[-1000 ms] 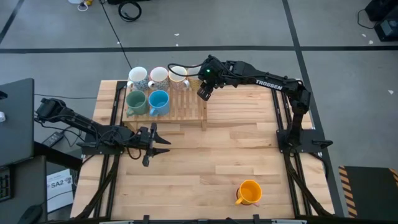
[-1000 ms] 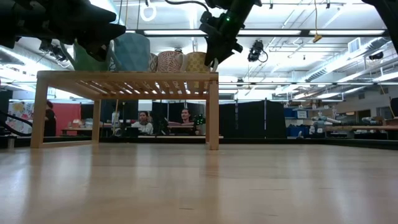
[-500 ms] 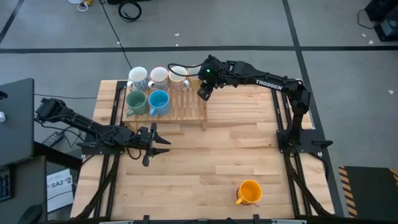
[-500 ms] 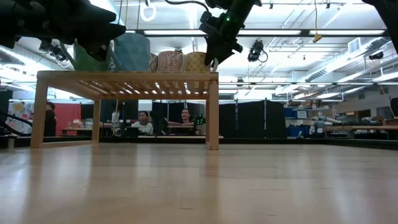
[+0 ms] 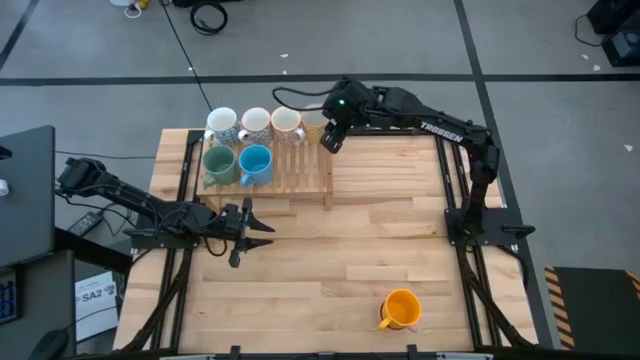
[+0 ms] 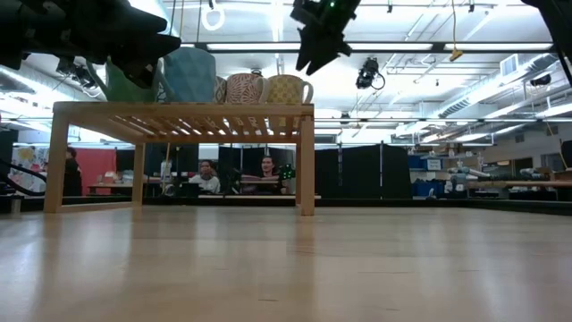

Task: Place coffee mugs
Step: Put the yellow mug on the table

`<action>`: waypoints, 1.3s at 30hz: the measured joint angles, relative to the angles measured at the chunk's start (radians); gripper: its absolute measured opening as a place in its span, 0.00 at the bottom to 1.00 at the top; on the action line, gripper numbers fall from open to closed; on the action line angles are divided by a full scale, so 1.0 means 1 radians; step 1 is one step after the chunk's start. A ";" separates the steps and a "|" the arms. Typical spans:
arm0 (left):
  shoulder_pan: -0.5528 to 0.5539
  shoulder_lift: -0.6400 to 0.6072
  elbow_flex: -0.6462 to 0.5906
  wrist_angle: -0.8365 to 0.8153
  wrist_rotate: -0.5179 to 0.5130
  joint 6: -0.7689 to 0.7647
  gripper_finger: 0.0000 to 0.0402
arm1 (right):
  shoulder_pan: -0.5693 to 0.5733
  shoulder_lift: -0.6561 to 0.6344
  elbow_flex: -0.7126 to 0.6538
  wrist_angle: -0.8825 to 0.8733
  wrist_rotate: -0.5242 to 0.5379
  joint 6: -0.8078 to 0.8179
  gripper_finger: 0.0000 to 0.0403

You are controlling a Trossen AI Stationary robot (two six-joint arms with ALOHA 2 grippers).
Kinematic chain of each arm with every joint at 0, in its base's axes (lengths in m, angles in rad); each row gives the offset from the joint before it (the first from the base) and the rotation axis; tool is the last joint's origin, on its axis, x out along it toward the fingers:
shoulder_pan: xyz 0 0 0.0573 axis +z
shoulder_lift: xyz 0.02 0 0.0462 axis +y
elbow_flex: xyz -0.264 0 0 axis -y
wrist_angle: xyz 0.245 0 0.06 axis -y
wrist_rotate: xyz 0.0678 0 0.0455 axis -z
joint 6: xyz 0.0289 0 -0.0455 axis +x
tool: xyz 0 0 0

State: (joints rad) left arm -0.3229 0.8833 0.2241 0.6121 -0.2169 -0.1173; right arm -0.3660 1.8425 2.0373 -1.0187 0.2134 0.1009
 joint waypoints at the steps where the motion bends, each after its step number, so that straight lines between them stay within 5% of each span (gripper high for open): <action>1: 0.000 0.000 0.000 0.000 0.000 0.000 0.37 | 0.000 0.000 0.018 -0.021 0.000 0.000 0.49; 11: 0.000 0.000 0.000 -0.004 0.000 0.000 0.37 | 0.004 -0.001 0.231 -0.322 -0.033 0.008 0.49; 16: 0.000 0.000 0.000 -0.004 0.000 0.000 0.37 | 0.011 -0.002 0.320 -0.506 -0.175 0.058 0.49; 21: 0.000 0.000 0.000 -0.003 0.000 0.000 0.37 | 0.082 -0.050 0.261 -0.555 -0.331 0.114 0.49; 27: 0.000 0.000 0.000 -0.002 0.000 -0.002 0.37 | 0.292 -0.094 0.220 -0.551 -0.412 0.181 0.48; 35: 0.000 0.000 0.000 0.028 0.001 -0.095 0.37 | 0.678 -0.145 0.061 -0.552 -0.182 0.319 0.48; 39: 0.000 0.000 0.000 0.060 0.000 -0.270 0.37 | 0.811 -0.179 -0.063 -0.552 -0.189 0.295 0.48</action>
State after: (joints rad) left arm -0.3229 0.8829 0.2241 0.6717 -0.2165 -0.3877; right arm 0.4447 1.6633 1.9746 -1.5705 0.0240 0.3960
